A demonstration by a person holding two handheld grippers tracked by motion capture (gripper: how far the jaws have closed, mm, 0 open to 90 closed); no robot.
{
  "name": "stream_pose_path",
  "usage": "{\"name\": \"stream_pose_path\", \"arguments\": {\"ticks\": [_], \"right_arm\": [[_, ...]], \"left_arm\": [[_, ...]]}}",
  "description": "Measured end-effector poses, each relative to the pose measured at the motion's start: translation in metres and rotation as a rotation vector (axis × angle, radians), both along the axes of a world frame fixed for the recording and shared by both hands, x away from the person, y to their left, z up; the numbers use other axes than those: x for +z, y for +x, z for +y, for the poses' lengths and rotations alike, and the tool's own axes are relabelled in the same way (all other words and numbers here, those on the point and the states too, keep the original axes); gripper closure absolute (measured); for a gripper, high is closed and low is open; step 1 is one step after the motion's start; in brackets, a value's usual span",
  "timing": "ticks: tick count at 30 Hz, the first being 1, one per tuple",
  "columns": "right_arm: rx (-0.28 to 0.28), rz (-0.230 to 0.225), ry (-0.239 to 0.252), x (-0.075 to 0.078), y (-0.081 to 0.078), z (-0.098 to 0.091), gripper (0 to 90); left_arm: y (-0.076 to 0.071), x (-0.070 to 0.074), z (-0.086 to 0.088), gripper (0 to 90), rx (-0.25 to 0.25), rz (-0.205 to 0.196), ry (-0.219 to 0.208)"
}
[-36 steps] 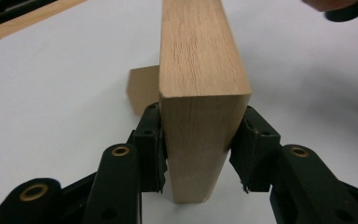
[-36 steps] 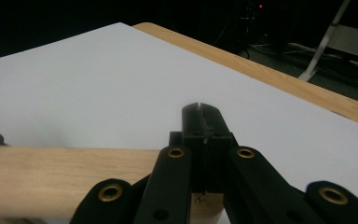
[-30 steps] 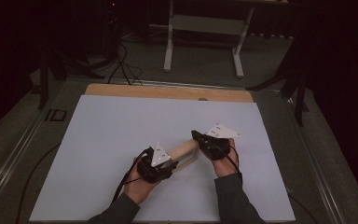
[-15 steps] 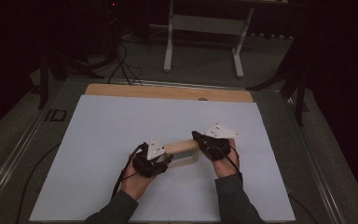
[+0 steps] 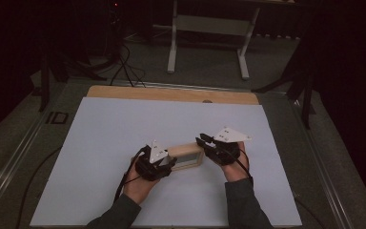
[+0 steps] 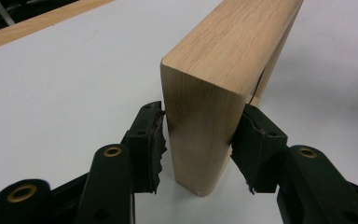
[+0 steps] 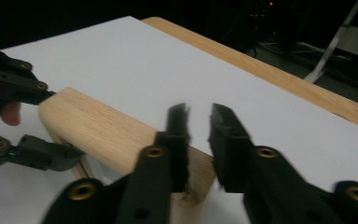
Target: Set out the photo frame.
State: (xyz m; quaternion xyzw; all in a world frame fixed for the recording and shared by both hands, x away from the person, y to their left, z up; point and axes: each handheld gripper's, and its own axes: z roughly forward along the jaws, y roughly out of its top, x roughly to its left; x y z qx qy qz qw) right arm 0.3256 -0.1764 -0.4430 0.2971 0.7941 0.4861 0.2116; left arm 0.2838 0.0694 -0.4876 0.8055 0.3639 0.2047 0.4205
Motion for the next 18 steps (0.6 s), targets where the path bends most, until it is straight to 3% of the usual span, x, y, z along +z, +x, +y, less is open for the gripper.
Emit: {"name": "stream_pose_path", "arguments": {"ticks": [2,6,10,18], "right_arm": [[0.009,0.002,0.002,0.001,0.0,-0.001,66.4],[0.061,0.057,-0.006,-0.001,0.002,-0.006,51.9],[0.096,0.075,-0.006,-0.005,0.003,-0.008,39.4],[0.169,0.138,-0.062,-0.019,0.008,-0.003,27.8]], "left_arm": [[0.0,0.001,0.001,53.1,0.0,0.003,-0.008],[0.0,0.002,0.002,53.3,0.003,0.001,-0.021],[-0.001,0.002,0.002,57.3,-0.005,0.004,-0.029],[-0.001,0.002,0.002,58.4,-0.013,0.004,-0.021]]}}
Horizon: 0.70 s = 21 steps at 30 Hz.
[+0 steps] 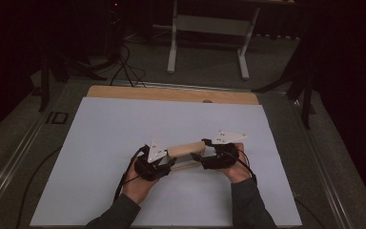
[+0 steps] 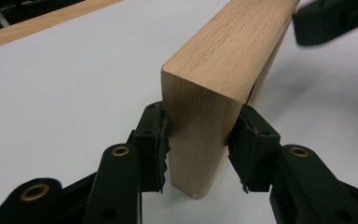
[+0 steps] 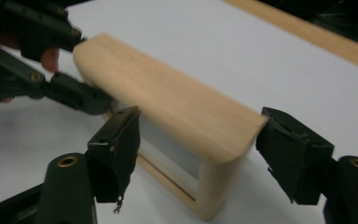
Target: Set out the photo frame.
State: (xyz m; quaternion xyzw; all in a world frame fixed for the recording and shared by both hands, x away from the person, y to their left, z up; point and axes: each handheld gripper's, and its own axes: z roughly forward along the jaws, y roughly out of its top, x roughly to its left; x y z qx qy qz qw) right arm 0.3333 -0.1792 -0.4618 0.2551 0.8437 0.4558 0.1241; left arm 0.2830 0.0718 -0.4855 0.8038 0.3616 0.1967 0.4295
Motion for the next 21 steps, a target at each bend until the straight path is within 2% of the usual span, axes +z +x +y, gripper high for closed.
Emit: {"name": "stream_pose_path", "arguments": {"ticks": [3,14,20,21], "right_arm": [[0.013,0.0,-0.029,-0.005,0.001,0.004,25.1],[0.025,0.023,-0.04,-0.016,0.006,0.009,23.1],[0.025,0.017,-0.049,-0.017,0.006,0.009,27.8],[0.026,0.015,-0.049,-0.016,0.006,0.007,32.3]], "left_arm": [[0.0,0.0,0.0,58.5,-0.002,0.0,0.002],[0.002,0.001,0.001,58.4,-0.014,-0.003,0.008],[0.004,0.001,0.005,58.3,-0.02,0.003,-0.007],[0.005,0.001,0.005,58.2,-0.02,0.001,-0.008]]}}
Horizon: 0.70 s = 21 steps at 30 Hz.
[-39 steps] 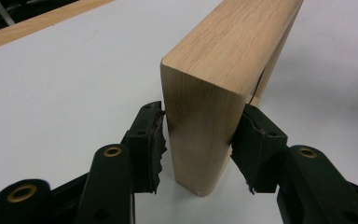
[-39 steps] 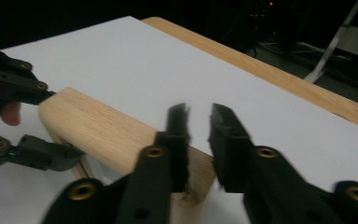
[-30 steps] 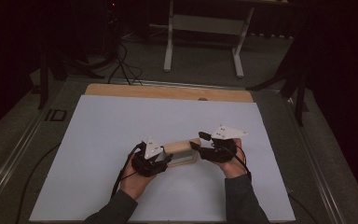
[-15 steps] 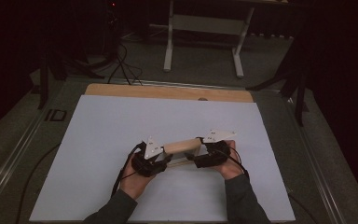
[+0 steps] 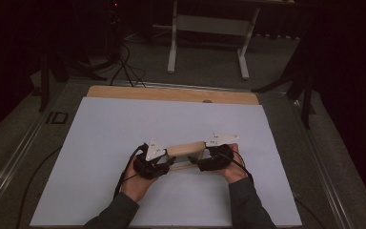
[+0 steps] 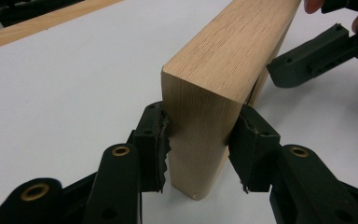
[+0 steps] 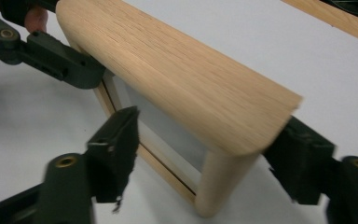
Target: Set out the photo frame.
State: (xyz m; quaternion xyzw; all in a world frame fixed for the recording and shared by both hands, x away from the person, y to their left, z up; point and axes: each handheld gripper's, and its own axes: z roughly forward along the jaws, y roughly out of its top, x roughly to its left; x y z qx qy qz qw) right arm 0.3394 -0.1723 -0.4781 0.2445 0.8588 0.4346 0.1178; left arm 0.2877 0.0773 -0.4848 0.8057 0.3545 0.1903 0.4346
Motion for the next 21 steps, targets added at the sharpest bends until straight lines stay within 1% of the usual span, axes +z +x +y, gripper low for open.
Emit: {"name": "stream_pose_path", "arguments": {"ticks": [4,5,6,7,9,11,13,14,17,21], "right_arm": [[0.003,-0.007,0.003,0.001,0.0,-0.002,40.2],[0.003,-0.007,0.003,0.001,0.0,-0.002,40.2],[0.007,-0.014,-0.001,0.001,-0.001,-0.003,45.2],[0.012,-0.015,0.0,0.002,-0.001,-0.004,47.0],[0.024,-0.017,-0.001,0.003,-0.002,-0.004,49.7],[0.028,-0.02,-0.006,0.003,-0.003,-0.003,51.1],[0.029,-0.024,-0.009,0.003,-0.003,-0.003,51.7],[0.03,-0.03,-0.02,0.004,-0.004,-0.001,52.7],[0.022,-0.043,-0.034,0.005,-0.005,0.003,53.6],[0.005,-0.078,-0.067,0.005,-0.007,0.01,53.1]], "left_arm": [[0.002,0.001,0.004,57.1,0.006,0.001,-0.009],[0.002,0.001,0.004,56.9,0.006,0.001,-0.009],[0.002,0.002,0.005,56.4,0.013,0.002,-0.014],[0.002,0.002,0.005,55.9,0.013,0.002,-0.014],[0.004,0.003,0.009,54.8,0.018,0.011,-0.032],[0.006,0.003,0.012,54.3,0.023,0.014,-0.041],[0.006,0.004,0.014,54.3,0.023,0.014,-0.041],[0.007,0.005,0.017,54.3,0.026,0.013,-0.053],[0.008,0.005,0.02,54.7,0.032,0.009,-0.054],[0.011,0.004,0.024,55.2,0.031,0.008,-0.056]]}}
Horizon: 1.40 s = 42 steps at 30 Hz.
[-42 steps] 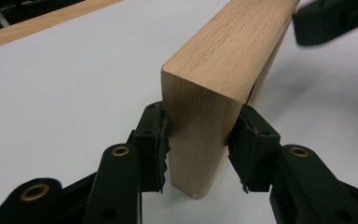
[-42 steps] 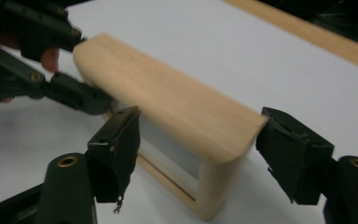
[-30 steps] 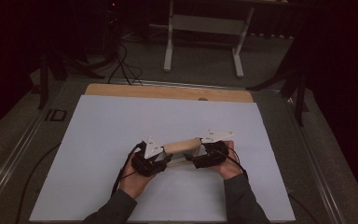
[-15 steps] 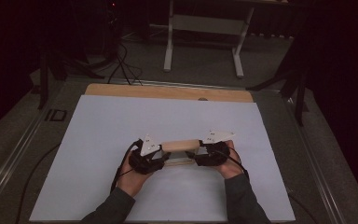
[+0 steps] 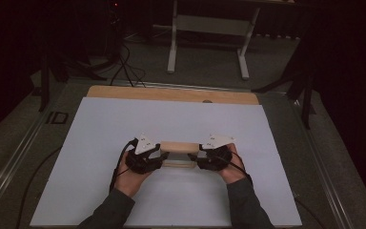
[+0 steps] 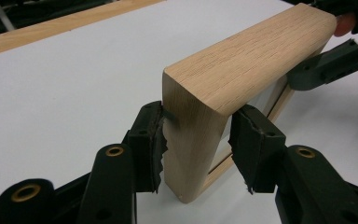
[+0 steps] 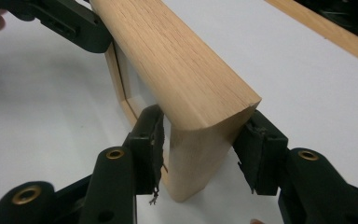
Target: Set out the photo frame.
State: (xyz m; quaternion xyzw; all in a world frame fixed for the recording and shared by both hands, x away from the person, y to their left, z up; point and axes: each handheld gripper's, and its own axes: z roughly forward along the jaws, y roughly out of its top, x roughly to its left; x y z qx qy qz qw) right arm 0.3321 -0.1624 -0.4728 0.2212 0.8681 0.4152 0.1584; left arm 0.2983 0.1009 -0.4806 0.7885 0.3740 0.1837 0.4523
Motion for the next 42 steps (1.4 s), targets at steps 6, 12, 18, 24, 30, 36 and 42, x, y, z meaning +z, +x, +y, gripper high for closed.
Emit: {"name": "stream_pose_path", "arguments": {"ticks": [6,12,18,24,30,36,42], "right_arm": [[-0.01,-0.009,0.001,0.001,0.001,0.004,53.9],[0.002,-0.032,0.013,0.005,0.003,0.01,54.3],[0.019,-0.05,-0.007,0.005,0.003,0.01,54.3],[0.022,-0.058,-0.035,0.005,0.002,0.009,53.9],[0.022,-0.076,-0.092,0.005,0.001,0.01,52.9],[0.022,-0.076,-0.096,0.007,0.003,0.013,53.3],[0.005,-0.058,-0.08,0.005,0.009,0.019,53.0]], "left_arm": [[0.003,0.002,0.009,64.5,0.024,-0.012,-0.028],[0.008,0.002,0.015,61.1,0.012,-0.005,-0.037],[0.01,0.0,0.013,54.1,0.002,-0.006,-0.036],[0.013,-0.004,0.011,51.8,-0.034,0.008,-0.038],[0.015,-0.005,0.011,52.9,-0.069,0.008,-0.045],[0.017,-0.002,0.015,53.8,-0.074,-0.004,-0.029],[0.02,-0.001,0.018,53.8,-0.062,-0.009,-0.01]]}}
